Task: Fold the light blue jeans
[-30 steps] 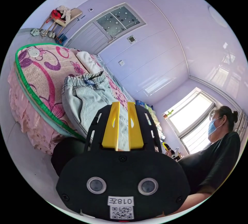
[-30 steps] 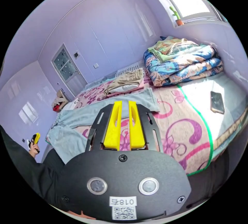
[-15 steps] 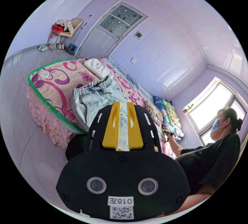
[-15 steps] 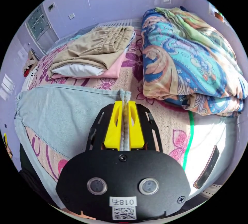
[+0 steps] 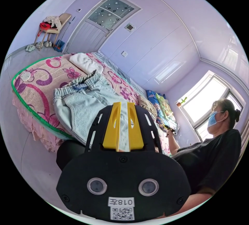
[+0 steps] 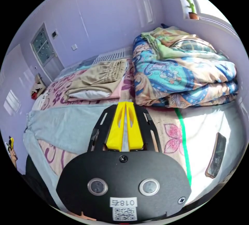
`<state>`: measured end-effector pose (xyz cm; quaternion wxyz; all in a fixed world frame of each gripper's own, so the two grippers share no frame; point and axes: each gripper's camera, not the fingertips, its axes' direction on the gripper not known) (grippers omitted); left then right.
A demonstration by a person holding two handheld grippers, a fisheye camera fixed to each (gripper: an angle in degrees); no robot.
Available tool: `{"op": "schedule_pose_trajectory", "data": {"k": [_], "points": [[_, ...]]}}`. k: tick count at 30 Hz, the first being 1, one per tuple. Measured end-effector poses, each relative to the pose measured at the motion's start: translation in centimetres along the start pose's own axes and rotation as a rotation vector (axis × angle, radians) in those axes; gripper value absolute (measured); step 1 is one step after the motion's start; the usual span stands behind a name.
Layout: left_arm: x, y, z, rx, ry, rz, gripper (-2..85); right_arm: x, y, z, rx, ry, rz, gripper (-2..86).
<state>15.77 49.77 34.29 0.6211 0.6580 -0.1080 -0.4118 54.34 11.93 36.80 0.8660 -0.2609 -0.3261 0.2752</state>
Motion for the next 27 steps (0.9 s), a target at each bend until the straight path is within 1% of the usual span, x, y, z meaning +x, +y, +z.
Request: {"op": "schedule_pose_trajectory", "data": {"k": [1, 2, 3, 4, 5, 6, 7, 8, 9, 11, 14, 16, 18, 21, 24, 25, 26, 27], "points": [[-0.2, 0.2, -0.1, 0.007, 0.006, -0.006, 4.6, -0.1, 0.7, -0.1, -0.101, -0.076, -0.031, 2.4], [-0.6, 0.7, -0.1, 0.013, 0.022, -0.018, 4.5, 0.1, 1.8, 0.5, -0.243, -0.133, -0.053, 2.8], [-1.1, 1.1, 0.0, 0.014, 0.035, -0.03, 4.5, 0.4, 2.5, 1.0, -0.304, -0.148, -0.05, 3.0], [-1.3, 1.4, 0.1, 0.016, 0.041, -0.035, 4.5, 1.7, 3.9, 1.7, -0.392, -0.106, -0.009, 2.8], [-1.6, 1.9, 0.2, 0.019, 0.054, -0.044, 4.6, 3.4, 5.5, 2.0, -0.457, -0.01, 0.035, 2.6], [-1.8, 2.5, 0.2, 0.023, 0.066, -0.054, 4.8, 4.1, 6.0, 1.5, -0.432, -0.017, 0.053, 2.5], [-1.8, 2.8, 0.2, 0.025, 0.066, -0.06, 5.0, 5.6, 6.9, -0.5, -0.353, -0.061, 0.152, 2.7], [-1.8, 3.3, 0.0, 0.031, 0.065, -0.059, 5.6, 5.8, 7.7, -3.2, -0.249, -0.098, 0.163, 3.1], [-1.6, 3.8, -0.3, 0.038, 0.071, -0.048, 6.0, 5.6, 8.1, -4.8, -0.188, -0.124, 0.158, 3.5], [-1.8, 4.4, -0.8, 0.041, 0.077, -0.042, 6.7, 4.6, 10.7, -10.9, 0.014, -0.221, 0.14, 5.0], [-2.8, 5.4, -1.4, 0.06, 0.105, -0.051, 7.7, 3.4, 16.3, -17.8, 0.198, -0.344, 0.117, 3.8], [-3.7, 6.0, -1.6, 0.069, 0.109, -0.063, 7.9, 2.6, 20.3, -21.1, 0.257, -0.364, 0.104, 1.8], [-5.3, 6.8, -1.6, 0.056, 0.068, -0.093, 8.3, 2.3, 24.3, -23.5, 0.237, -0.366, 0.136, 1.1], [-7.7, 7.8, -1.4, 0.03, 0.014, -0.152, 8.8, 2.6, 30.9, -26.7, 0.169, -0.325, 0.265, 0.9], [-9.6, 8.3, -1.2, 0.012, -0.053, -0.184, 9.5, 4.0, 37.7, -28.6, 0.081, -0.274, 0.474, 2.5], [-9.8, 8.4, -1.1, 0.005, -0.072, -0.184, 9.6, 4.8, 40.3, -28.9, 0.032, -0.259, 0.576, 4.1], [-10.3, 8.5, -0.9, -0.015, -0.119, -0.186, 9.8, 5.6, 42.8, -28.9, -0.002, -0.276, 0.684, 6.2], [-10.6, 8.6, -0.6, -0.039, -0.168, -0.179, 10.0, 6.0, 44.0, -29.0, -0.009, -0.294, 0.735, 6.8]]}}
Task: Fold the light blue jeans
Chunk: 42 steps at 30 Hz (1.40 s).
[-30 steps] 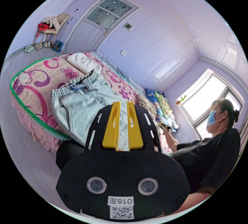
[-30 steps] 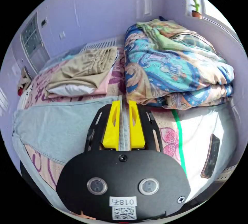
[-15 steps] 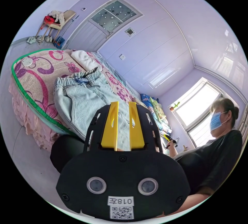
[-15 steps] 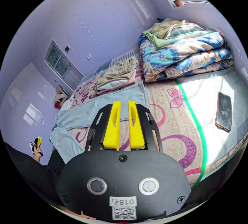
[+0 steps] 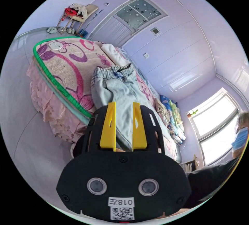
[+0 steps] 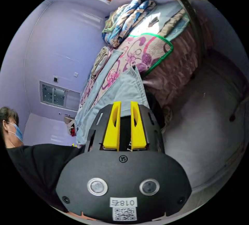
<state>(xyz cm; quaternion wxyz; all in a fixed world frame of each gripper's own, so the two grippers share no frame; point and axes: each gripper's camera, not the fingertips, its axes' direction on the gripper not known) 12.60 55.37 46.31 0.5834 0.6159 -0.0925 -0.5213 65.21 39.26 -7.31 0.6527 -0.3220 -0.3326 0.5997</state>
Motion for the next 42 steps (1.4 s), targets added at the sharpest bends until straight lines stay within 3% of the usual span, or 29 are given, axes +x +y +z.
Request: {"op": "schedule_pose_trajectory", "data": {"k": [2, 5, 18, 42], "points": [[-0.2, 0.0, 0.8, -0.037, -0.072, 0.016, 10.4, 3.7, 2.0, -0.6, -0.015, -0.088, 0.176, 9.1], [-0.7, -0.1, 2.2, -0.082, -0.143, 0.032, 11.3, 6.4, 2.9, -0.7, -0.046, -0.191, 0.267, 10.8], [-4.7, 1.3, 6.1, -0.149, -0.052, -0.104, 12.4, 7.9, 0.5, -1.5, -0.077, -0.263, 0.219, 12.3], [-5.4, 10.1, 4.1, -0.136, -0.019, -0.097, 12.3, 11.8, 2.4, -2.8, -0.008, -0.234, 0.349, 9.4]]}}
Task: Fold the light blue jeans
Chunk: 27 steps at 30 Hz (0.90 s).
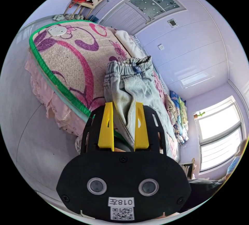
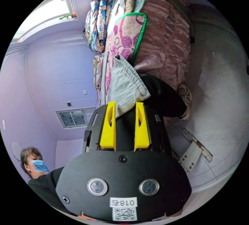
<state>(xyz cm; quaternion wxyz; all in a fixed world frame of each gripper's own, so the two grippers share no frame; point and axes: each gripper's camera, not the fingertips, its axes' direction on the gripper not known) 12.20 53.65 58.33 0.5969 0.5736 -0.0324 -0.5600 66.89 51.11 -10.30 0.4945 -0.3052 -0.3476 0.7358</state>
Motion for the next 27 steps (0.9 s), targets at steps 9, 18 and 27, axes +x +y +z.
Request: {"op": "schedule_pose_trajectory", "data": {"k": [9, 18, 27], "points": [[-1.0, 4.3, -0.2, -0.005, -0.025, 0.017, 12.0, -3.9, 1.6, -1.8, 0.048, -0.006, -0.126, 1.0], [-1.3, 6.3, 2.3, -0.095, -0.19, 0.089, 12.7, -7.5, 2.9, -1.5, 0.082, -0.143, -0.194, 0.5], [-2.5, 6.5, 4.6, -0.126, -0.215, 0.062, 9.7, -11.8, 3.0, -1.2, 0.089, -0.196, -0.256, 0.5]]}}
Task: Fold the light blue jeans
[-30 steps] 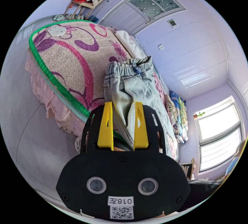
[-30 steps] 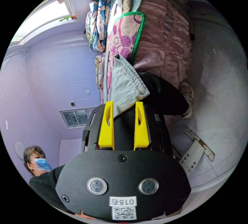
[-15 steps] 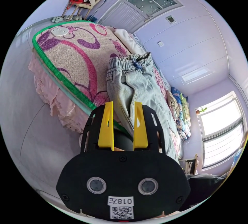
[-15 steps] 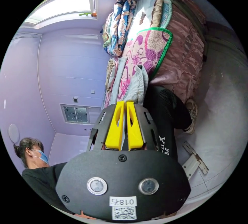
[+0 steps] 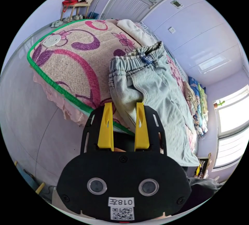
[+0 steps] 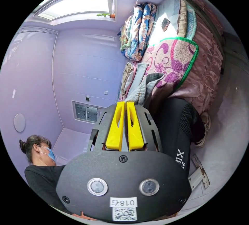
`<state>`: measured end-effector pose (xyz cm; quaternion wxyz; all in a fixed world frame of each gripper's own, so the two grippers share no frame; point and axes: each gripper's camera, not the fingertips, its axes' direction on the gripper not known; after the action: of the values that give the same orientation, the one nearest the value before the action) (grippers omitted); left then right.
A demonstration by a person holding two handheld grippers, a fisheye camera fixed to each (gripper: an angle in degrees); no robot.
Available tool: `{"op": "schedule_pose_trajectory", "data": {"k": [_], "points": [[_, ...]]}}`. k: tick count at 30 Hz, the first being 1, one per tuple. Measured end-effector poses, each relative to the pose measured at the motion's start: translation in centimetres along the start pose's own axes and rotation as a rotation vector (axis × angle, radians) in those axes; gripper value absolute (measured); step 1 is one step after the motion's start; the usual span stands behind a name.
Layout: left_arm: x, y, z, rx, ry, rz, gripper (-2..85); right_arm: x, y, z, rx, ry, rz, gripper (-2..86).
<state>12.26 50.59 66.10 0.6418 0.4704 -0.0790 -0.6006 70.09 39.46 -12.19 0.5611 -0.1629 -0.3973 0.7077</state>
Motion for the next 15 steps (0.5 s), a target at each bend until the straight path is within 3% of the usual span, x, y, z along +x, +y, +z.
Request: {"op": "schedule_pose_trajectory", "data": {"k": [6, 15], "points": [[-2.2, 1.7, -0.4, 0.023, 0.186, -0.019, 0.6, -3.0, -1.1, 1.6, -0.017, -0.028, -0.045, 0.6], [-6.0, 5.9, -1.3, 0.129, 0.436, -0.098, -0.9, -4.6, -3.5, 4.6, 0.022, -0.07, 0.02, 0.6]]}}
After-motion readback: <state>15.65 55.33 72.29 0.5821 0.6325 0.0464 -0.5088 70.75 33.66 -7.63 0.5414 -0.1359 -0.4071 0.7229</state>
